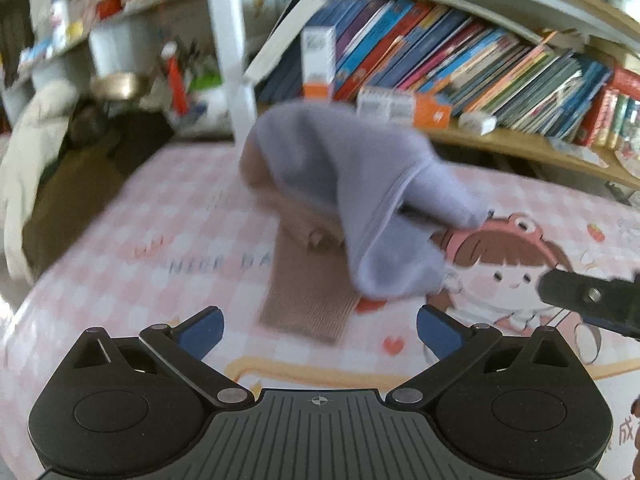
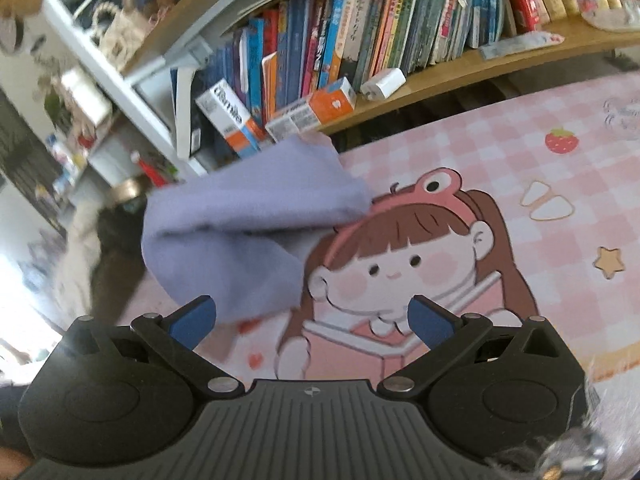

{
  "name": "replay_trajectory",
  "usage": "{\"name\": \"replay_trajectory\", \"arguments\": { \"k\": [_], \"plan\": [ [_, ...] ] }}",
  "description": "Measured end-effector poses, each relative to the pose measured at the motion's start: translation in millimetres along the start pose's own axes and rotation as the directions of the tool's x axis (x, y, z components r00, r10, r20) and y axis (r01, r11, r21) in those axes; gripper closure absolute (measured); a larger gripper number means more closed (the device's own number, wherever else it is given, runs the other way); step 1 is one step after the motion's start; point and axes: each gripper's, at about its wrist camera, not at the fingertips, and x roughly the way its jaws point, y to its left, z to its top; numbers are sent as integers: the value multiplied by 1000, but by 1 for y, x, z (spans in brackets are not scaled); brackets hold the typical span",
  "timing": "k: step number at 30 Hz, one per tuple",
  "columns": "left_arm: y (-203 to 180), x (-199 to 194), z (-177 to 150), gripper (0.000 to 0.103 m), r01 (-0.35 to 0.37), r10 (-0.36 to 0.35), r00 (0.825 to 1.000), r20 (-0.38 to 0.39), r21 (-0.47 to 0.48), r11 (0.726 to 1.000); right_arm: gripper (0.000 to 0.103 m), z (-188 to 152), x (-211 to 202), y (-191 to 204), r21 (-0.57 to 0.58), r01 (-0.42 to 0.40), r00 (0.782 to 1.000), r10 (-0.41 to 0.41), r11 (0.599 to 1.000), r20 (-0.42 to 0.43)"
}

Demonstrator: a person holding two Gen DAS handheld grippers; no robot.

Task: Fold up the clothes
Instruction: 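Reach both grippers into the sweater pile and close them on the lavender fabric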

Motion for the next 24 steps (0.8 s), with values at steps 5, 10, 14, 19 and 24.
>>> {"name": "replay_trajectory", "arguments": {
  "k": [5, 10, 14, 19, 24],
  "plan": [
    [-16, 6, 13, 0, 0, -1, 1000, 18, 37, 999, 0, 11, -1, -8, 64, -120, 992, 116, 991, 56],
    [-29, 23, 17, 0, -49, 45, 998, 51, 95, 994, 0, 14, -1, -20, 203, -265, 964, 259, 943, 54],
    [-38, 38, 19, 0, -81, 71, 993, 91, 121, 989, 0, 17, 3, -27, 271, -272, 959, 283, 923, -3],
    [-41, 58, 25, 0, -84, 76, 992, 95, 84, 993, 0, 17, 7, -40, 371, -281, 953, 304, 885, -3],
    [-35, 62, 31, 74, -106, 98, 991, 88, 94, 990, 1, 17, 17, -44, 458, -308, 937, 348, 834, -5]
  ]
}}
